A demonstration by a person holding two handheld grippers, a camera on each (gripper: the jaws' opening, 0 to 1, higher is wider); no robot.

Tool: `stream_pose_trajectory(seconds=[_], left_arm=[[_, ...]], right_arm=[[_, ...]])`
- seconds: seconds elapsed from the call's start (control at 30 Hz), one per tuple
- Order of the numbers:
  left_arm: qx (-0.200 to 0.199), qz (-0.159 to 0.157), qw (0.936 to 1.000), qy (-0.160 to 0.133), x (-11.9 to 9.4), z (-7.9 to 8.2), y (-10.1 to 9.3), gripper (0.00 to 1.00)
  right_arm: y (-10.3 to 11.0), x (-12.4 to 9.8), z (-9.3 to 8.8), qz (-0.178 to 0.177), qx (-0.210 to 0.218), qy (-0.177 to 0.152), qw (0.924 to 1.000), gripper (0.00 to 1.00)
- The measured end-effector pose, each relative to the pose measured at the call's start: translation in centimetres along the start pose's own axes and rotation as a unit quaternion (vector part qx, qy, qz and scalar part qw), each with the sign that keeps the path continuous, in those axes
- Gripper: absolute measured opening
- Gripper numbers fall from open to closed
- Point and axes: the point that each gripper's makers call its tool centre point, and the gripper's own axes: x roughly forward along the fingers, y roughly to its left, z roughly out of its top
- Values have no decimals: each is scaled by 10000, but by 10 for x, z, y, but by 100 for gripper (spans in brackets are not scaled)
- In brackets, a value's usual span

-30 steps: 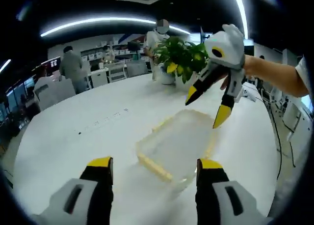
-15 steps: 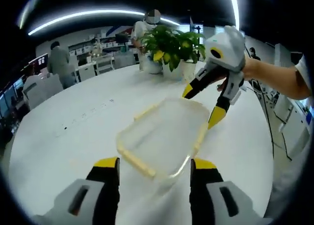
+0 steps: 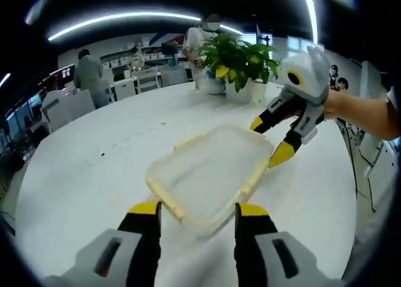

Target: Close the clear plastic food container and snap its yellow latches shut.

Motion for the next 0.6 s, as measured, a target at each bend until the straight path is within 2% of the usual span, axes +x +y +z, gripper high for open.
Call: stream_pose_trajectory(seconds=[0.23,0.43,0.6], left_arm=[[209,307,9993,38,1,3,38,38],[131,421,9990,-5,6,5,60,36],[104,446,9989,-41,11,8,71,35]], right_arm=[[-9,27,24,-149,119,-187,9996,40],[-18,44,39,-288,280,-348,9986,40],[-25,52,46,-348,314,-413,9980,40]])
